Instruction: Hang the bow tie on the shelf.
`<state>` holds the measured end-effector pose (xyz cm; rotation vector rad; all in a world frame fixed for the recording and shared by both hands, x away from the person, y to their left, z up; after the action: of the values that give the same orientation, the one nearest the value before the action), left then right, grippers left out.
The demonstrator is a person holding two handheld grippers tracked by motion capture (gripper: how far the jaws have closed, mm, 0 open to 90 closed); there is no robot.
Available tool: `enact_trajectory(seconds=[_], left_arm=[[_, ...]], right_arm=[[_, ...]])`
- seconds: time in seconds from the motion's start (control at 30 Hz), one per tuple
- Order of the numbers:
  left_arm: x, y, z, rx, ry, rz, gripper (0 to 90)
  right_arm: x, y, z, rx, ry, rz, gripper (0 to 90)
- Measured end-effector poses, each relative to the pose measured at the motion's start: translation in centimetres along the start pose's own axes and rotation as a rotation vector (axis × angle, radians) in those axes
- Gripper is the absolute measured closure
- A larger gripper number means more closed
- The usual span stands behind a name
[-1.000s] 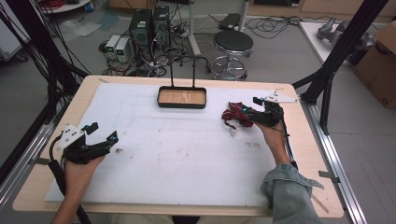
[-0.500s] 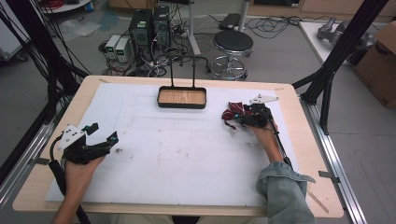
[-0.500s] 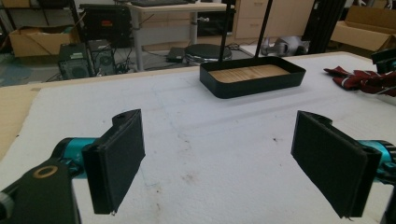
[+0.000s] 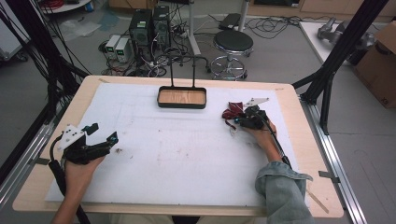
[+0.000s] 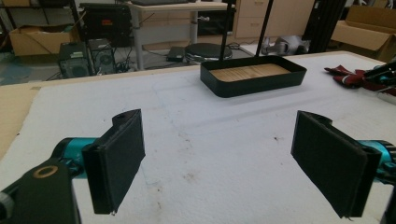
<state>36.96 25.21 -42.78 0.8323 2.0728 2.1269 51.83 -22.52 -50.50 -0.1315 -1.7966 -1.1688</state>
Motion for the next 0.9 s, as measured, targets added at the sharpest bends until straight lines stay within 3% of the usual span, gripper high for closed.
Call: enact_trajectory(seconds=[0.2,0.43,0.63,0.73,0.8,0.9], left_arm=[[0.0,0.0,0.0,0.000,0.001,-0.001,17.6],[-0.1,0.0,-0.2,-0.001,-0.004,0.001,17.6],[-0.1,0.1,-0.2,-0.008,-0.007,-0.002,17.6],[-0.1,0.1,-0.3,-0.007,-0.006,-0.003,17.6],[-0.1,0.1,-0.3,-0.005,-0.007,-0.006,17.6],[-0.1,0.1,-0.2,-0.006,-0.008,-0.004,17.6]], right_arm=[[0.6,0.5,0.1,0.022,-0.045,-0.012,73.9],[2.9,2.4,0.1,0.046,-0.129,-0.097,74.2],[3.9,2.9,-0.3,0.054,-0.172,-0.096,74.2],[5.1,4.5,-0.2,0.055,-0.194,-0.123,74.2],[5.8,5.5,-0.1,0.068,-0.211,-0.172,74.3],[6.0,6.0,-0.1,0.065,-0.233,-0.166,74.3]])
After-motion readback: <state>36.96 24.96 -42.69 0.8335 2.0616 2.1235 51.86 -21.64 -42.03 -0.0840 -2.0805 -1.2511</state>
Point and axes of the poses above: each handheld gripper's, and its own axes: x roughly backward along the jaws, y roughly out of its top, z roughly to its left, the point moved 9 cm from there along -x, roughly forward along the jaws, and after that the axes turned 7 degrees about z, right-handed, at the moved point
